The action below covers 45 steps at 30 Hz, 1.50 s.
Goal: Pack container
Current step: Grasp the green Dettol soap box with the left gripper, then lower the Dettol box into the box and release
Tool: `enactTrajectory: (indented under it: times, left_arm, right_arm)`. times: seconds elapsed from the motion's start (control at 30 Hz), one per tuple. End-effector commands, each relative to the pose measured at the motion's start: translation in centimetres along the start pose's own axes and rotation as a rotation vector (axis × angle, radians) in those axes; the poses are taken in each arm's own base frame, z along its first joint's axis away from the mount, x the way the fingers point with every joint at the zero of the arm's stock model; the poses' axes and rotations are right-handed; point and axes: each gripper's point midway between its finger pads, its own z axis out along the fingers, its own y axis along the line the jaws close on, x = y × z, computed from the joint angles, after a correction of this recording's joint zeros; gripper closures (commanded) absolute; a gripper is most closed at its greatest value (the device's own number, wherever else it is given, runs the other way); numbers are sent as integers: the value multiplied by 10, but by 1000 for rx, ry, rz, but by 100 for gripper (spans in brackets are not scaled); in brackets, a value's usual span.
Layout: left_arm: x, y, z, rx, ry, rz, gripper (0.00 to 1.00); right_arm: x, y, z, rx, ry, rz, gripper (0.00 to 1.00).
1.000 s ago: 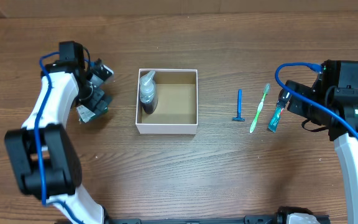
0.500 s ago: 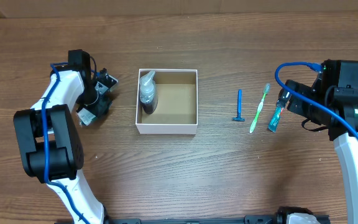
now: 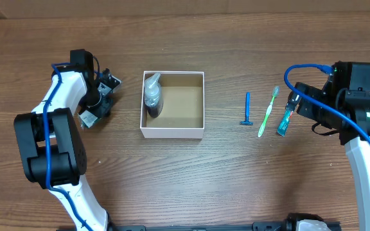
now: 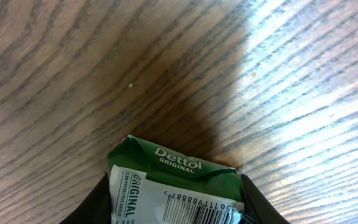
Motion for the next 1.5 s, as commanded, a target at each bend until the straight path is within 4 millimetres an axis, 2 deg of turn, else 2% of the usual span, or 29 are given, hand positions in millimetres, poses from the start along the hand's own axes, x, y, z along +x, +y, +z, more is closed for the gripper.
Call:
enactTrajectory:
  times: [0.0, 0.07, 0.1, 0.13, 0.2, 0.23, 0.3, 0.4, 0.43, 0.5, 0.53, 0.6, 0.63, 0.77, 0.83, 0.9, 0.93, 0.97, 1.0, 1.03, 1.07, 1.1, 1.13, 1.2, 1.27, 1.33, 1.4, 1.43, 1.47]
  left_arm:
    - [-14, 17, -46, -74, -86, -63, 96]
    - [-29, 26, -106, -141, -206, -178, 96]
    - [-35, 26, -135, -165, -263, -226, 96]
    - [-43, 22, -173, -189, -342, -261, 96]
    - [-59, -6, -243, -189, -496, -253, 96]
    - [-66, -25, -271, -178, -557, -244, 96]
    - [-77, -72, -306, -124, -632, -238, 96]
    - [-94, -126, -314, -8, -667, -290, 96]
    - [-103, -147, -312, 30, -664, -287, 96]
    - [-118, -173, -304, 79, -655, -281, 96]
    - [-131, -189, -292, 107, -637, -287, 96]
    - [-147, -199, -266, 128, -588, -314, 96]
    - [-154, -201, -243, 131, -537, -339, 96]
    - [-174, -203, -172, 132, -404, -395, 96]
    - [-178, -207, -144, 133, -354, -388, 95]
    - [-178, -213, -126, 155, -312, -384, 86]
    - [-179, -214, -124, 163, -307, -383, 76]
    - [-180, -214, -127, 164, -318, -382, 60]
    - [-182, -213, -133, 166, -331, -383, 53]
    - [-183, -213, -142, 170, -351, -381, 34]
    - [-186, -215, -156, 187, -386, -353, 22]
    - [-189, -217, -172, 208, -422, -329, 16]
    - [-194, -219, -207, 235, -501, -300, 0]
    - [-193, -216, -241, 234, -576, -291, 0]
    - [-183, -212, -280, 229, -638, -291, 0]
    - [-149, -186, -320, 99, -681, -368, 0]
    - [-116, -154, -343, -25, -700, -472, 0]
    - [-87, -125, -356, -93, -703, -576, 0]
    - [-66, -108, -362, -113, -696, -642, 0]
  right_arm:
    - [-9, 3, -6, -11, -28, -1, 0]
    - [-9, 3, -6, -12, -28, -1, 0]
    - [-9, 3, -6, -12, -27, -1, 0]
    - [-9, 3, -6, -11, -26, -1, 0]
    - [-8, 3, -6, -11, -24, -1, 0]
    - [-8, 3, -6, -11, -24, -1, 0]
    - [-8, 3, -6, -11, -24, 0, 0]
    - [-8, 3, -6, -11, -24, 0, 0]
    - [-8, 3, -6, -11, -24, 0, 0]
    - [-8, 3, -6, -11, -24, 0, 0]
    - [-8, 3, -6, -11, -23, 0, 0]
    - [-8, 3, -5, -11, -23, 0, 0]
    - [-8, 3, -6, -11, -23, 1, 0]
    - [-7, 2, -5, -11, -20, 3, 0]
    - [-7, 2, -5, -11, -20, 3, 0]
    - [-7, 2, -5, -10, -20, 3, 0]
    - [-7, 2, -5, -10, -19, 3, 0]
    - [-7, 2, -5, -10, -18, 3, 0]
    - [-7, 2, -5, -10, -18, 3, 0]
    - [-7, 2, -5, -10, -18, 3, 0]
    - [-7, 2, -5, -10, -19, 3, 0]
    - [-7, 2, -5, -10, -21, 3, 0]
    - [-8, 3, -6, -11, -22, 3, 0]
    - [-8, 3, -6, -11, -23, 3, 0]
    - [-9, 4, -6, -17, -27, 0, 0]
    - [-10, 23, -10, -96, -34, -98, 11]
    - [-12, 28, -11, -84, -53, -138, 12]
    - [-12, 37, -12, -83, -69, -181, 12]
    - [-12, 45, -12, -97, -75, -200, 12]
